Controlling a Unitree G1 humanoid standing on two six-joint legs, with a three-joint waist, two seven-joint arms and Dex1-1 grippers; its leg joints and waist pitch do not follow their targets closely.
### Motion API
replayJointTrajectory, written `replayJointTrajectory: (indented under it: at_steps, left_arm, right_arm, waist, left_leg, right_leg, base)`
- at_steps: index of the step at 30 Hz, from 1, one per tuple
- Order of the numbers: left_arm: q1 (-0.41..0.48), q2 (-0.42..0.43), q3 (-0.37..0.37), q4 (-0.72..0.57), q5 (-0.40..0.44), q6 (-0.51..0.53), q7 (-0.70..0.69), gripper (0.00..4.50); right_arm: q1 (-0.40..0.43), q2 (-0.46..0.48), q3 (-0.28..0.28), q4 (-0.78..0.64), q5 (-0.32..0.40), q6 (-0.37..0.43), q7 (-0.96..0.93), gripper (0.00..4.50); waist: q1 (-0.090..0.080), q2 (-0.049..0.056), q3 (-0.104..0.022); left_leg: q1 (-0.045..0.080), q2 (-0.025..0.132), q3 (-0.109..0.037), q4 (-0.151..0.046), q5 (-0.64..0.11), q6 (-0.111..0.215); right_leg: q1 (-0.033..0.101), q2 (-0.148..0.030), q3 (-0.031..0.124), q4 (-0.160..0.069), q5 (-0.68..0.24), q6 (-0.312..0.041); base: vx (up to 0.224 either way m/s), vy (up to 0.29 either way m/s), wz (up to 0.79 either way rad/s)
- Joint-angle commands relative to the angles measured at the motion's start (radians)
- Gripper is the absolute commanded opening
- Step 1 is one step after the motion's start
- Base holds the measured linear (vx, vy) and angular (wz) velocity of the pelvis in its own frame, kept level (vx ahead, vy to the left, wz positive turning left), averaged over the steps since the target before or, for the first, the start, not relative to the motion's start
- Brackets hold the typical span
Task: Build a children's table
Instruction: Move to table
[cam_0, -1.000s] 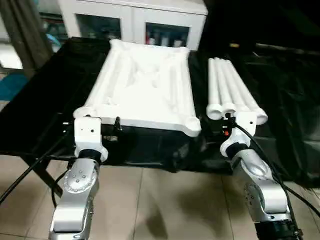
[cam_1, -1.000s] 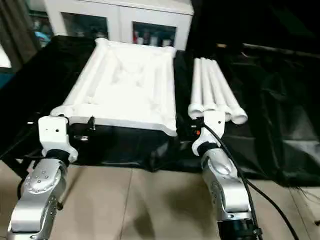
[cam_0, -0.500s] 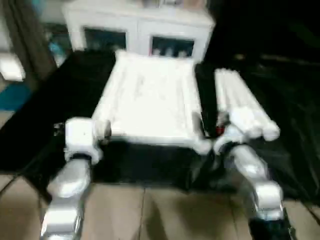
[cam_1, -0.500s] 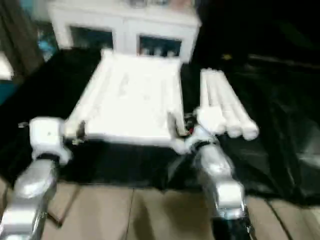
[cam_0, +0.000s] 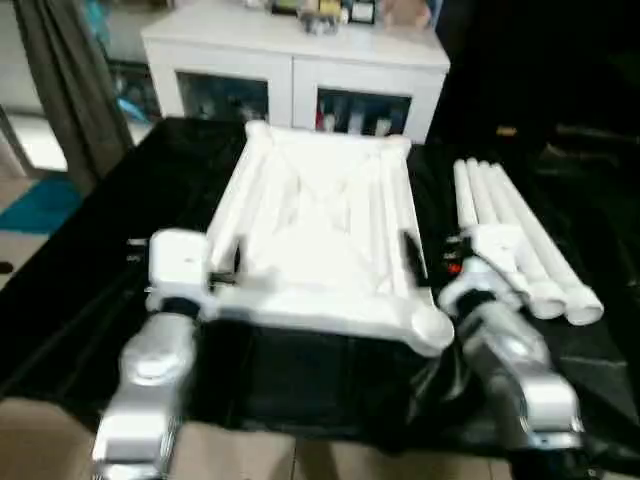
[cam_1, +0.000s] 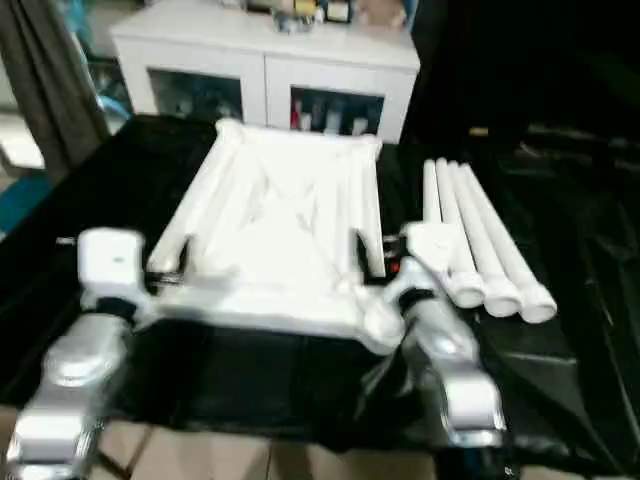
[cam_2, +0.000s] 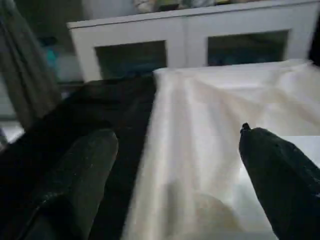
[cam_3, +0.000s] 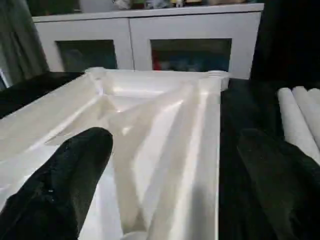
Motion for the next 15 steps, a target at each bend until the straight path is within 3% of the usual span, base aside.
replayJointTrajectory:
  at_steps: [1,2,3,4,5,6,7,8,9,10,11,12,13,14,15]
  left_arm:
    - [-0.013,-0.018,-0.035,0.005,-0.003,0.001,-0.014,4.42]
    - [-0.014,-0.022,-0.035,0.006,-0.01,-0.002,-0.014,4.42]
    - [-0.015,-0.032,-0.028,0.008,-0.027,-0.007,-0.013,4.42]
    - [-0.017,-0.032,-0.029,0.013,-0.027,-0.01,-0.012,4.42]
    - [-0.019,-0.024,-0.036,0.019,-0.015,-0.013,-0.01,4.42]
    - [-0.02,-0.025,-0.033,0.022,-0.022,-0.02,-0.013,4.42]
    - [-0.021,-0.024,-0.032,0.022,-0.023,-0.021,-0.013,4.42]
    - [-0.026,-0.026,-0.028,0.024,-0.024,-0.018,-0.009,4.42]
    - [-0.03,-0.028,-0.025,0.026,-0.023,-0.015,-0.005,4.42]
    - [-0.043,-0.035,-0.016,0.042,-0.019,-0.012,0.005,4.42]
    - [-0.045,-0.036,-0.015,0.045,-0.019,-0.012,0.006,4.42]
    - [-0.048,-0.038,-0.014,0.05,-0.018,-0.013,0.007,4.42]
    - [-0.054,-0.039,-0.016,0.057,-0.018,-0.016,0.01,4.42]
    - [-0.057,-0.039,-0.021,0.061,-0.017,-0.017,0.013,4.42]
    - [-0.057,-0.039,-0.023,0.062,-0.017,-0.018,0.015,4.42]
  right_arm:
    - [0.011,-0.021,-0.036,-0.026,-0.008,0.012,-0.014,4.5]
    - [0.013,-0.02,-0.038,-0.029,-0.009,0.013,-0.014,4.5]
    - [0.013,-0.019,-0.04,-0.031,-0.01,0.014,-0.015,4.5]
    - [0.013,-0.019,-0.043,-0.033,-0.013,0.015,-0.017,4.5]
    - [0.014,-0.019,-0.046,-0.034,-0.017,0.016,-0.021,4.5]
    - [0.013,-0.019,-0.048,-0.035,-0.018,0.017,-0.021,4.5]
    - [0.014,-0.02,-0.049,-0.036,-0.018,0.017,-0.021,4.5]
    - [0.012,-0.021,-0.048,-0.036,-0.02,0.019,-0.022,4.5]
    - [0.011,-0.022,-0.047,-0.036,-0.021,0.02,-0.024,4.5]
    - [0.004,-0.026,-0.04,-0.027,-0.029,0.031,-0.031,4.5]
    - [0.002,-0.026,-0.038,-0.024,-0.033,0.034,-0.032,4.5]
    - [-0.002,-0.027,-0.035,-0.02,-0.038,0.038,-0.035,4.5]
    - [-0.012,-0.025,-0.033,-0.013,-0.044,0.042,-0.038,4.5]
    - [-0.021,-0.024,-0.034,-0.01,-0.044,0.045,-0.039,4.5]
    - [-0.025,-0.023,-0.035,-0.009,-0.043,0.047,-0.039,4.5]
  waist:
    - [-0.034,0.028,-0.056]
    - [-0.04,0.005,-0.053]
    - [-0.037,-0.004,-0.051]
    - [-0.024,-0.064,-0.062]
    - [0.015,-0.069,-0.065]
    - [0.023,-0.07,-0.067]
    - [0.022,-0.063,-0.068]
    - [0.014,-0.041,-0.063]
    - [0.006,-0.021,-0.07]
    - [0.0,-0.014,-0.068]
    - [-0.005,-0.013,-0.064]
    - [-0.015,-0.008,-0.06]
    - [-0.02,-0.002,-0.059]
    - [-0.03,0.013,-0.054]
    - [-0.04,0.024,-0.051]
  left_leg:
    - [0.113,0.141,-0.1,-0.142,-0.084,0.323]
    - [0.103,0.122,-0.076,-0.145,-0.039,0.379]
    - [0.092,0.097,-0.051,-0.134,-0.027,0.371]
    - [0.007,0.014,0.012,-0.079,-0.036,0.307]
    - [-0.04,-0.022,0.026,0.009,-0.026,0.198]
    - [-0.057,-0.005,0.009,0.0,0.039,0.155]
    - [-0.066,0.0,0.006,-0.037,0.195,0.079]
    - [-0.057,0.011,0.008,-0.073,0.314,0.044]
    - [-0.044,0.035,0.004,-0.077,0.366,0.041]
    - [-0.029,0.055,0.001,-0.08,0.342,0.019]
    - [-0.022,0.069,-0.005,-0.09,0.295,-0.001]
    - [-0.009,0.097,-0.017,-0.104,0.178,-0.027]
    - [-0.002,0.109,-0.022,-0.112,0.126,-0.027]
    - [0.014,0.163,-0.054,-0.146,0.027,0.01]
    - [0.037,0.223,-0.083,-0.179,-0.041,0.076]
  right_leg:
    - [-0.095,-0.038,0.0,-0.008,0.022,0.069]
    - [-0.091,-0.056,0.012,-0.044,0.078,0.073]
    - [-0.081,-0.067,0.022,-0.084,0.121,0.05]
    - [0.011,-0.116,0.085,-0.165,0.191,0.017]
    - [0.079,-0.208,0.175,-0.231,0.009,-0.04]
    - [0.1,-0.217,0.173,-0.21,0.07,-0.056]
    - [0.097,-0.17,0.129,-0.163,0.35,-0.062]
    - [0.068,-0.11,0.087,-0.138,0.591,-0.065]
    - [0.052,-0.092,0.072,-0.124,0.679,-0.08]
    - [0.043,-0.084,0.065,-0.129,0.608,-0.122]
    - [0.04,-0.079,0.058,-0.137,0.52,-0.145]
    - [0.033,-0.074,0.047,-0.147,0.339,-0.18]
    - [0.032,-0.072,0.042,-0.147,0.284,-0.196]
    - [0.012,-0.06,0.02,-0.136,0.158,-0.203]
    - [-0.018,-0.055,0.0,-0.107,0.062,-0.18]
  base:
    - [0.108,0.018,0.0]
    - [0.108,0.018,0.0]
    - [0.103,-0.044,-0.03]
    - [0.058,-0.083,0.07]
    - [0.058,-0.083,0.07]
    - [0.063,-0.082,0.01]
    - [0.087,-0.071,-0.1]
    - [0.087,-0.071,-0.1]
    - [0.044,-0.051,-0.04]
    - [0.0,0.0,0.0]
    - [0.0,0.0,0.0]
    - [0.0,0.0,0.0]
    - [0.0,0.0,0.0]
    - [0.0,0.0,0.0]
    - [0.0,0.0,0.0]
